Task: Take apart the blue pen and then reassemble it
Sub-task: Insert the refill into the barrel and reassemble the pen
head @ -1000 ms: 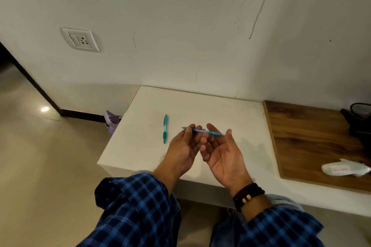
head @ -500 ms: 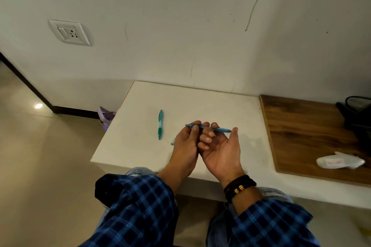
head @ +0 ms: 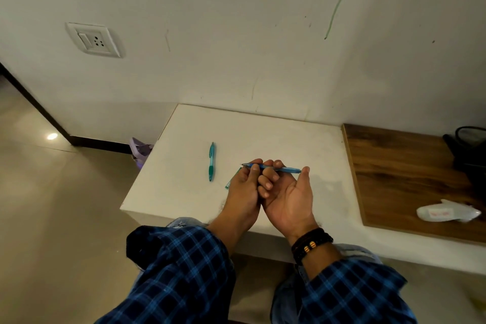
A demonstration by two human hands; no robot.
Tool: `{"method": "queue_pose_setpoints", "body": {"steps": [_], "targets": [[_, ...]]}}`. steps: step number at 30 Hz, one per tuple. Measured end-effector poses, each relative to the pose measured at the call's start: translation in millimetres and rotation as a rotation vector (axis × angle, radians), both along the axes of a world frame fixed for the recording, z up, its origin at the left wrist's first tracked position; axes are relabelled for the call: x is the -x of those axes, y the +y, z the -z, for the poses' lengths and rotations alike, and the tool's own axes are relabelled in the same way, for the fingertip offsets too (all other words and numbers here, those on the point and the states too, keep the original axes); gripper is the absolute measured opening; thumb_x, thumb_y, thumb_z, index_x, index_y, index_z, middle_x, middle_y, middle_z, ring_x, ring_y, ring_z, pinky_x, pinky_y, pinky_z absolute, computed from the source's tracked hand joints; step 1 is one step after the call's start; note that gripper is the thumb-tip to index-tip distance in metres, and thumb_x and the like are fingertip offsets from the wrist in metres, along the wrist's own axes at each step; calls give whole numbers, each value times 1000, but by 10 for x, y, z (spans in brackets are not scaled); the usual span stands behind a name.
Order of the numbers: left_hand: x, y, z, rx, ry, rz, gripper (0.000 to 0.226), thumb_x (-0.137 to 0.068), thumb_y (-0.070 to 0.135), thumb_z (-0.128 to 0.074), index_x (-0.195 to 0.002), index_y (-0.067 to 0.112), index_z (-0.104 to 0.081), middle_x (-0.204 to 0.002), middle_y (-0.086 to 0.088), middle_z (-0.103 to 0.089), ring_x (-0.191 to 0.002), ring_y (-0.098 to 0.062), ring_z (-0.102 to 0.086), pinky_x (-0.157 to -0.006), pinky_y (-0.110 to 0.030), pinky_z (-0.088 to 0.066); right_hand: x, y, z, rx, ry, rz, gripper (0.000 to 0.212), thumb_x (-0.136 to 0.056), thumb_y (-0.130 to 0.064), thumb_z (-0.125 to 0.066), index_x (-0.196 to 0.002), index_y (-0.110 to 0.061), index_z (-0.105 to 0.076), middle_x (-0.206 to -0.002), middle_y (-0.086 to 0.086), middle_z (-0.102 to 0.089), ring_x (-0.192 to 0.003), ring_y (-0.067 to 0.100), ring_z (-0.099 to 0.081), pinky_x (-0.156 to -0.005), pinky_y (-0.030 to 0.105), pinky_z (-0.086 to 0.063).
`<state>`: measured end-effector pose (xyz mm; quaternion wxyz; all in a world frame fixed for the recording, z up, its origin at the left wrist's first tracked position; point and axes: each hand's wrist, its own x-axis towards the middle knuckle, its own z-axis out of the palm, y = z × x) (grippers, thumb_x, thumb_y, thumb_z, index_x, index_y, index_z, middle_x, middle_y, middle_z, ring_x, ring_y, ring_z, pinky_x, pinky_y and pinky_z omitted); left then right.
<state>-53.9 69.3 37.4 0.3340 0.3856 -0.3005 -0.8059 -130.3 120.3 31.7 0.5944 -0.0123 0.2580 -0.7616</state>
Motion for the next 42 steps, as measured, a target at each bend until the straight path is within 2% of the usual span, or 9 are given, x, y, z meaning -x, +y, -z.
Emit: {"method": "queue_pose_setpoints", "body": {"steps": [3,7,12,18,24,28,31,33,42], "targets": [[-10,-3,-11,-27,-14,-8,30,-107,21,-38,-120,6,-60,-86,-7,-68,-57,-10,-56,-61,-22,-50,-8,-9,7,4,10,-13,69,-97,-70,-16,-92,-12,-52,-73,3,-38,-61,17,-41,-53,28,-40],[-3,6,-29,40,-80,-4,28,-107,19,-37,-117,4,-59,-81,-8,-66,-63,-14,-51,-66,-25,-47,-2,-3,28,7,-17,-17,70,-98,-70,-15,-92,-11,-53,-72,4,-38,-60,17,-40,-54,29,-41],[-31,-4,-25,153,-117,30,28,-107,21,-38,-117,8,-61,-100,-9,-71,-87,-19,-63,-90,-34,-52,35,26,20,68,-68,-47,69,-98,-68,-18,-99,-10,-53,-75,4,-39,-65,17,-41,-61,30,-42],[-71,-33,-73,149,15,-25,29,-106,22,-38,-121,6,-58,-116,-7,-72,-102,-15,-71,-80,-24,-57,45,73,-67,42,-63,-35,61,-101,-57,-31,-113,-6,-61,-76,4,-46,-63,16,-44,-57,28,-42],[-45,-56,-57,198,5,-24,26,-106,21,-39,-118,9,-59,-118,-6,-71,-107,-16,-70,-84,-24,-57,43,50,-19,-33,-66,15,60,-105,-54,-25,-116,-8,-63,-75,5,-49,-65,16,-46,-61,28,-41],[-44,-95,-37,207,-6,-76,26,-106,18,-40,-120,7,-58,-118,-7,-71,-109,-17,-69,-94,-29,-55,98,79,-43,-203,161,52,57,-105,-52,-34,-119,-9,-69,-83,6,-62,-70,15,-60,-68,28,-52],[-68,-131,-20,203,-6,-88,26,-106,19,-41,-122,8,-58,-117,-7,-71,-111,-18,-69,-98,-32,-53,118,106,-59,-340,649,145,29,-102,-31,-54,-115,-10,-71,-93,9,-73,-81,22,-71,-76,30,-60],[-69,-132,-8,203,-10,-79,26,-106,20,-41,-121,9,-59,-117,-6,-72,-110,-18,-69,-97,-31,-54,140,115,-40,-371,851,163,19,-99,-16,-61,-114,-12,-71,-99,11,-75,-87,24,-74,-78,30,-62],[-23,-89,49,192,-11,-40,24,-107,18,-38,-117,10,-59,-118,-7,-71,-110,-19,-69,-95,-32,-55,173,92,-29,-389,801,180,15,-101,-11,-58,-111,-9,-68,-99,17,-72,-81,18,-73,-75,26,-62]]}}
